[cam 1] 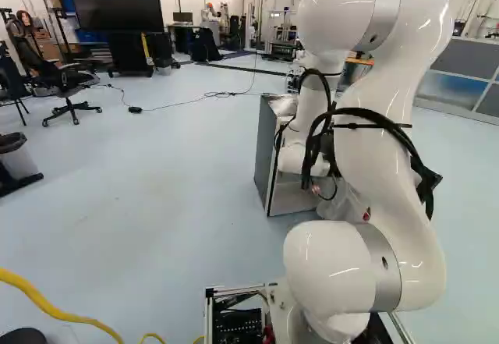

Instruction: Grab a drink from the fridge

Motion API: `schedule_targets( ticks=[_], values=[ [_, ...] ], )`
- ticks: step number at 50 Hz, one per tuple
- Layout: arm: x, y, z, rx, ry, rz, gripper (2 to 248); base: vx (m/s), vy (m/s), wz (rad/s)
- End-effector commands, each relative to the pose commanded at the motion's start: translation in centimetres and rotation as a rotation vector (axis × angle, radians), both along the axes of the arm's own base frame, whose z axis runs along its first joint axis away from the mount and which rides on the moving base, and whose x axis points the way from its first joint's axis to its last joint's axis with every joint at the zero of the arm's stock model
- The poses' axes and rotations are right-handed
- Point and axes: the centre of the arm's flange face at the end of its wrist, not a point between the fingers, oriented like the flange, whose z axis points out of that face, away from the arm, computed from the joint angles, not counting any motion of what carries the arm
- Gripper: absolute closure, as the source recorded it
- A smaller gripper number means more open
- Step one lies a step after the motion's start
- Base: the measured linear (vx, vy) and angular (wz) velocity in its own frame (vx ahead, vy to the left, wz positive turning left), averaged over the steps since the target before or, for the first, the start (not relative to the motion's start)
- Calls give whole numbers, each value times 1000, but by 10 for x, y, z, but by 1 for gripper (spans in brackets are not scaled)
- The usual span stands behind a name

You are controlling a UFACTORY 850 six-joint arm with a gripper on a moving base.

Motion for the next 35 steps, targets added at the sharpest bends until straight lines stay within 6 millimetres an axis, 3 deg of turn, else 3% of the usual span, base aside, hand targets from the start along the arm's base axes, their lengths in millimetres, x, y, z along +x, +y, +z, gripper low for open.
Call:
schedule_targets(
  ticks=[35],
  values=[
    [42,-47,1,-21,-65,31,3,0,0,0]
  ],
)
